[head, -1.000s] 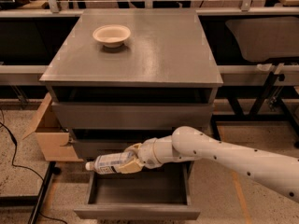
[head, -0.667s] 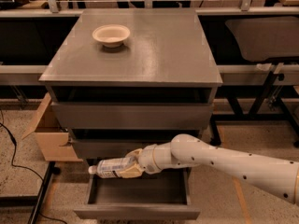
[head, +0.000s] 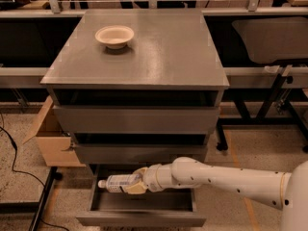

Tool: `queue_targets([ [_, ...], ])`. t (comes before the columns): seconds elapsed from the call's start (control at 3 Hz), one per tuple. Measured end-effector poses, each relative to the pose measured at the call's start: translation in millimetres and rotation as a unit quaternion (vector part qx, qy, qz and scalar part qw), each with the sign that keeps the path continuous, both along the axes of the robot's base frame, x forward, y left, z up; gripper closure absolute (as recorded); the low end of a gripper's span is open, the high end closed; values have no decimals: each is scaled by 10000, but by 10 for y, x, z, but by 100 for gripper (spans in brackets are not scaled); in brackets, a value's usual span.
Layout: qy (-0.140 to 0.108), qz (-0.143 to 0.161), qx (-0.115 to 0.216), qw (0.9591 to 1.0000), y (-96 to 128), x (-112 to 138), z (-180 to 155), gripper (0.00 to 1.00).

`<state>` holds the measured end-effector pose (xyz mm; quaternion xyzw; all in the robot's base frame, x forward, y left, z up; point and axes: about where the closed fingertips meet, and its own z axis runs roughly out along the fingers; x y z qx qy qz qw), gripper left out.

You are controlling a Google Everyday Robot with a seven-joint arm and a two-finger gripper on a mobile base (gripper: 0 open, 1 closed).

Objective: Place blue plastic bottle into bottom drawer

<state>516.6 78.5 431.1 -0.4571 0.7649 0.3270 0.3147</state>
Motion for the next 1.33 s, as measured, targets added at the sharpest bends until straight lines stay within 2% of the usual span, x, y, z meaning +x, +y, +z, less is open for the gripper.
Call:
queue_targets([
  [0.67, -104, -123, 111, 9998, 17, 107, -242, 100],
  [1.33, -77, -404, 123, 9991, -34, 349, -698, 100],
])
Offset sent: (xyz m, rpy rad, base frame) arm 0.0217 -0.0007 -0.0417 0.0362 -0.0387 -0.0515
